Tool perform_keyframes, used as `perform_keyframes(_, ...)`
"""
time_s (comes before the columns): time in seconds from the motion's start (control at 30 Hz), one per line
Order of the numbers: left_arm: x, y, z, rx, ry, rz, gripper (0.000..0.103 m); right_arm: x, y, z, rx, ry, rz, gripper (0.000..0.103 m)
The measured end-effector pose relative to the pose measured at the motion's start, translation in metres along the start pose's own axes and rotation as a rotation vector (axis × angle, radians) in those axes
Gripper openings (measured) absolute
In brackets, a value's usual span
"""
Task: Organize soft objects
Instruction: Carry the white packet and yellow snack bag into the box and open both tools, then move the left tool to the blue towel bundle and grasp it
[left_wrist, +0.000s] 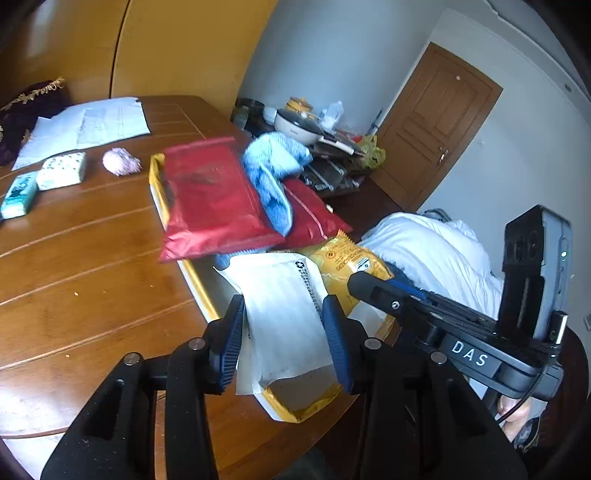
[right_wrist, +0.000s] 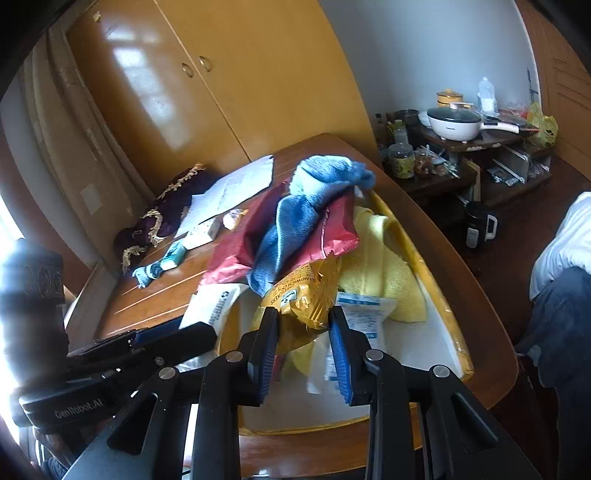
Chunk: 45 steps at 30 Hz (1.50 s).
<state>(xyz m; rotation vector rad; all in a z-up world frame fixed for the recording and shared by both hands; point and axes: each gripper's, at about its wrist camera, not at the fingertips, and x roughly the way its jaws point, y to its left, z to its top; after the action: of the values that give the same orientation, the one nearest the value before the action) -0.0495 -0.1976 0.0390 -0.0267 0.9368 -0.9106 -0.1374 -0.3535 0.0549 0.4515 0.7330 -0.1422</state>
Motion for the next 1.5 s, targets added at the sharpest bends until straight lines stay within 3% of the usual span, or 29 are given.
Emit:
perform_keyframes(0.5, 0.041, -0.002, -0.005, 0.014, 0.093, 0.0, 0.043, 0.015, -0.039, -0.002, 0.096, 0.038, -0.025, 0.034)
perform_keyframes(0.57, 0.039, -0.002, -0.007, 0.017, 0.086, -0.027, 0.049, 0.011, -0.042, -0.001, 0.114, 0.028, -0.031, 0.039)
perform_keyframes(0.63, 0.035, -0.002, -0.008, 0.016, 0.082, -0.068, 0.061, 0.006, -0.039, 0.0, 0.112, 0.006, -0.039, 0.06)
perform_keyframes(0.7, 0.032, -0.005, -0.009, 0.024, 0.075, -0.096, 0.069, -0.001, -0.033, 0.002, 0.094, -0.024, -0.048, 0.067)
perform_keyframes(0.8, 0.02, -0.005, -0.012, 0.024, 0.053, -0.112, 0.071, -0.01, -0.018, 0.006, 0.061, -0.051, -0.04, 0.067)
perform_keyframes(0.97, -0.015, 0.016, -0.015, -0.013, -0.008, -0.166, 0.071, -0.024, 0.022, 0.015, 0.005, -0.127, 0.05, 0.07)
perform_keyframes(1.07, -0.048, 0.043, -0.014, -0.06, -0.091, -0.093, 0.071, -0.019, 0.055, 0.022, -0.04, -0.132, 0.145, 0.073)
perform_keyframes(1.27, -0.104, 0.123, 0.002, -0.181, -0.224, 0.195, 0.071, 0.03, 0.131, 0.034, -0.119, -0.033, 0.291, 0.074)
perform_keyframes(1.4, -0.12, 0.183, 0.014, -0.236, -0.253, 0.347, 0.071, 0.073, 0.17, 0.041, -0.114, 0.044, 0.324, 0.074)
perform_keyframes(1.5, -0.121, 0.226, 0.027, -0.261, -0.221, 0.455, 0.071, 0.108, 0.195, 0.047, -0.088, 0.098, 0.318, 0.074)
